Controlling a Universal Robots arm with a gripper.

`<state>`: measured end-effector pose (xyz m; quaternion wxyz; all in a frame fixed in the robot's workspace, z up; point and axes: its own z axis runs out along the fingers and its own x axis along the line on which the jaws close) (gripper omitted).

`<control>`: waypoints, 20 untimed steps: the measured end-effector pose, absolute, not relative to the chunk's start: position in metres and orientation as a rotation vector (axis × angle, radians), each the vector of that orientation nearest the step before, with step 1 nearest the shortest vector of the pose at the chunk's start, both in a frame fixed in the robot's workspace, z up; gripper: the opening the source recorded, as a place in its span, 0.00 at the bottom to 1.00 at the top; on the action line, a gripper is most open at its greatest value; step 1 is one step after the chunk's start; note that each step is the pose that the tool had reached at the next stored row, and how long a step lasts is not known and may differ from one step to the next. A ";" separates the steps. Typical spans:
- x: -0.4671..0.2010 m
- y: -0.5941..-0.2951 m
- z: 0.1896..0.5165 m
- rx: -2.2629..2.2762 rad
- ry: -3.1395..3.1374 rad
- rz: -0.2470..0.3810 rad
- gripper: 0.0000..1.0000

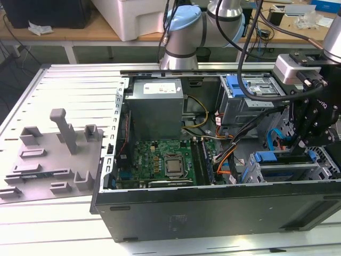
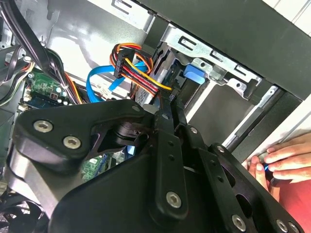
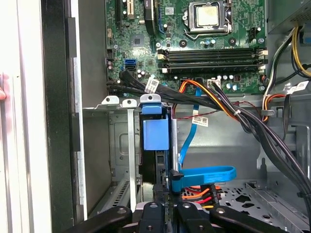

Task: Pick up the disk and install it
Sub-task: 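Insert the first disk wire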

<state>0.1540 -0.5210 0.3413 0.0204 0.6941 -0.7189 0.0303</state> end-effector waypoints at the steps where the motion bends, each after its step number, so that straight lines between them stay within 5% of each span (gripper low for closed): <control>1: 0.154 -0.521 0.341 2.153 -2.230 0.094 0.16; 20: 0.154 -0.521 0.336 2.149 -2.233 0.094 0.16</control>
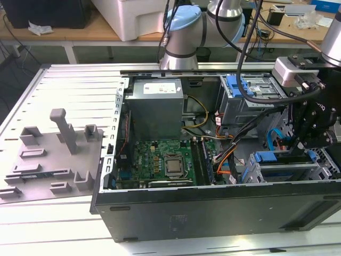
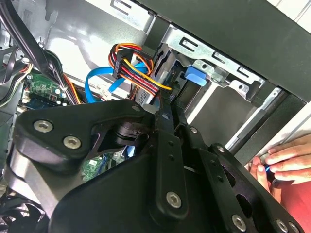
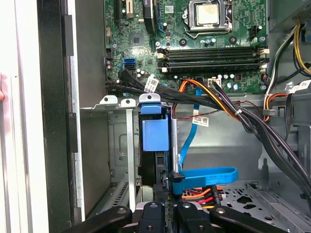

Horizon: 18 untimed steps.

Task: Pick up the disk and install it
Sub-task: 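Insert the first disk wire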

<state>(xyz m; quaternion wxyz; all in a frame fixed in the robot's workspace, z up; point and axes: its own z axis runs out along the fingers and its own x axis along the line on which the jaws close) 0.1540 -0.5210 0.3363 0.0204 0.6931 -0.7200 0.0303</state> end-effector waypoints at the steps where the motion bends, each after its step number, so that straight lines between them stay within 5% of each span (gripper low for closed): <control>1: 0.154 -0.521 0.336 2.149 -2.233 0.094 0.16; 15: 0.154 -0.521 0.336 2.149 -2.233 0.093 0.16; 18: 0.154 -0.521 0.336 2.149 -2.233 0.094 0.24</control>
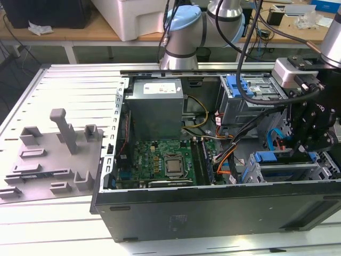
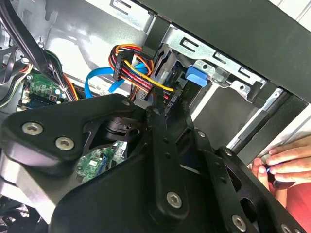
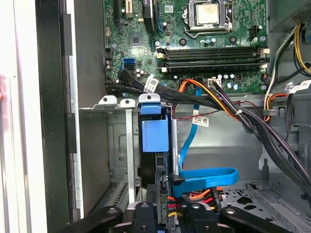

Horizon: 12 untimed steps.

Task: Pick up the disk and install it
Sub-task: 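Insert the first disk wire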

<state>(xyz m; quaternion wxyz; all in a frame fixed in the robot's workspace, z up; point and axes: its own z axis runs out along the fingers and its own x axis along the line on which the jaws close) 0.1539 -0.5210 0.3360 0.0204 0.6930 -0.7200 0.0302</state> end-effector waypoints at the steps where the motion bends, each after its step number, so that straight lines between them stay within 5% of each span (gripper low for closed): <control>1: 0.154 -0.521 0.336 2.149 -2.233 0.094 0.30; 12: 0.154 -0.521 0.343 2.148 -2.232 0.096 0.30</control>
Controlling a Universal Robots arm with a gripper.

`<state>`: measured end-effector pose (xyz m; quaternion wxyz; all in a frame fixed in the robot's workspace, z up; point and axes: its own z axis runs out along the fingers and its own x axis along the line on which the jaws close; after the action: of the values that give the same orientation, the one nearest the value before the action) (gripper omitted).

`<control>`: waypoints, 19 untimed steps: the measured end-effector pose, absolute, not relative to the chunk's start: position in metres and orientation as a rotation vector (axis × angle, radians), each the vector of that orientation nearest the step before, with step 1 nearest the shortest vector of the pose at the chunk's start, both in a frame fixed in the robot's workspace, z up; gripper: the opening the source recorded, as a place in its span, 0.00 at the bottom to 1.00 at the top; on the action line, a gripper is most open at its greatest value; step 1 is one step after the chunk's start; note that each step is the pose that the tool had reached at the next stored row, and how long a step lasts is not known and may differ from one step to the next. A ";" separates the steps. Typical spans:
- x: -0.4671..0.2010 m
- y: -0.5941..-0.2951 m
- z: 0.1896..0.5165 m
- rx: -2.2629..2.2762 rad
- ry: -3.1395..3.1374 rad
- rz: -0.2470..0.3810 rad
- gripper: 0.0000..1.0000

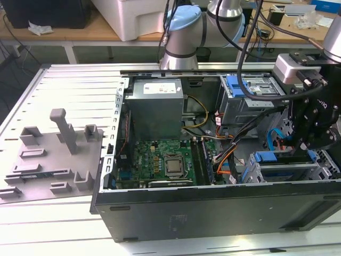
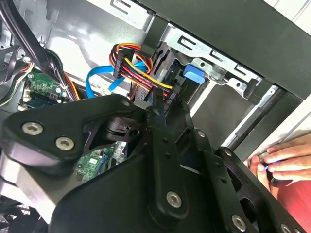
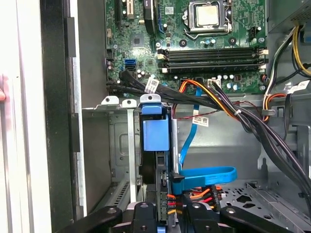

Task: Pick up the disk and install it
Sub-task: 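Insert the first disk wire, then insert the second disk wire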

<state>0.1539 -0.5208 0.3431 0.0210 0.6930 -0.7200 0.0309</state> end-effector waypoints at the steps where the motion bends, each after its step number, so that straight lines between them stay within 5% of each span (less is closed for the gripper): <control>1: 0.154 -0.521 0.345 2.148 -2.232 0.096 0.30; 19: 0.155 -0.520 0.371 2.147 -2.232 0.097 0.30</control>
<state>0.1553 -0.5198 0.3713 0.0214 0.6928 -0.7201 0.0313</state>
